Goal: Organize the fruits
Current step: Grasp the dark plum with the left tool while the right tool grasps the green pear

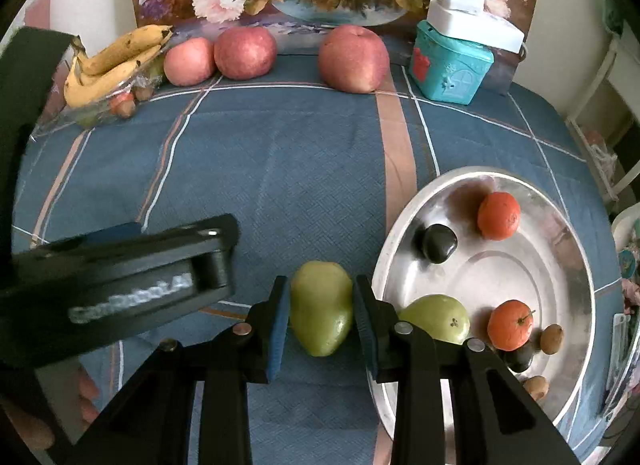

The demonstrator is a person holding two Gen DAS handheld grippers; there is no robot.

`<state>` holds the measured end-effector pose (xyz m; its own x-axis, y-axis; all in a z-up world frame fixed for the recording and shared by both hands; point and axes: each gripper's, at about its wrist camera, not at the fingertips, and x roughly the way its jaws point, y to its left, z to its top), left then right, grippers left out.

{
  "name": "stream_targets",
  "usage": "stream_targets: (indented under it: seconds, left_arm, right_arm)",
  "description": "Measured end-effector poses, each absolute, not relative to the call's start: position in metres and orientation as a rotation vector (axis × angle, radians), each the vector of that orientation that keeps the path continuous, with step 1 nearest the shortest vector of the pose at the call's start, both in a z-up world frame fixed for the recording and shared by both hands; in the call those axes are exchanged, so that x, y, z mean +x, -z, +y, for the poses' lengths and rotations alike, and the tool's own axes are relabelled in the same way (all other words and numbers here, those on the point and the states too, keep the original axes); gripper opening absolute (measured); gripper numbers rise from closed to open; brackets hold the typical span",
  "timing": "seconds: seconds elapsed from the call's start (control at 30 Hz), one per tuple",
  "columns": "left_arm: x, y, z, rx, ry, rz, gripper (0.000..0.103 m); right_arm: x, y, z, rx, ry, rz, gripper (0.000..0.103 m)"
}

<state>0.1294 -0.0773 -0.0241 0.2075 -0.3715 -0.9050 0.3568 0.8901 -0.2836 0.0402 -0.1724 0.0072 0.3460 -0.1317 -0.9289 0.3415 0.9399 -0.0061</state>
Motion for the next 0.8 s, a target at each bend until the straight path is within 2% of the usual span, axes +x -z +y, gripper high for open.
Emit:
stream_targets:
  seconds: [0.03, 0.07, 0.1, 0.17, 0.23, 0.37, 0.5, 0.57, 0.6, 0.63, 0.7, 0.73, 0.8]
  left_arm:
    - [0.129, 0.024, -0.077, -0.001, 0.495, 1.256, 0.051]
    - [0.131, 0.021, -0.075, -0.027, 0.508, 1.251, 0.044]
    - [0.133, 0.019, -0.072, -0.069, 0.529, 1.259, 0.031]
    - [0.135, 0.014, -0.065, -0.097, 0.519, 1.257, 0.029]
    - [0.138, 0.007, -0.061, -0.083, 0.499, 1.233, 0.023]
    - [0.146, 0.003, -0.044, -0.145, 0.473, 1.250, 0.023]
    - [0.152, 0.007, -0.030, -0.195, 0.449, 1.268, 0.024]
    - [0.152, 0.011, -0.027, -0.237, 0.473, 1.286, 0.026]
    - [0.152, 0.011, -0.029, -0.244, 0.480, 1.294, 0.032]
    - [0.149, 0.011, -0.028, -0.245, 0.487, 1.298, 0.044]
    - [0.147, 0.010, -0.036, -0.231, 0.508, 1.292, 0.060]
    - [0.145, 0.009, -0.039, -0.221, 0.520, 1.287, 0.060]
    - [0.141, 0.008, -0.049, -0.169, 0.535, 1.287, 0.058]
  right_arm:
    - [0.040, -0.009, -0.174, 0.232, 0.292, 1.174, 0.034]
    - [0.038, -0.012, -0.175, 0.277, 0.253, 1.157, 0.034]
    - [0.037, -0.016, -0.177, 0.327, 0.211, 1.140, 0.033]
    - [0.037, -0.021, -0.177, 0.389, 0.155, 1.117, 0.032]
    - [0.039, -0.026, -0.174, 0.334, 0.189, 1.104, 0.032]
    - [0.042, -0.025, -0.166, 0.282, 0.193, 1.109, 0.032]
    - [0.047, -0.011, -0.157, 0.228, 0.175, 1.168, 0.046]
    - [0.048, -0.002, -0.154, 0.214, 0.170, 1.197, 0.046]
    - [0.048, 0.001, -0.153, 0.193, 0.188, 1.202, 0.047]
    - [0.049, 0.003, -0.153, 0.172, 0.202, 1.210, 0.047]
    - [0.047, 0.006, -0.156, 0.179, 0.213, 1.221, 0.045]
    - [0.046, 0.007, -0.159, 0.189, 0.225, 1.224, 0.039]
    - [0.044, 0.006, -0.164, 0.214, 0.225, 1.219, 0.039]
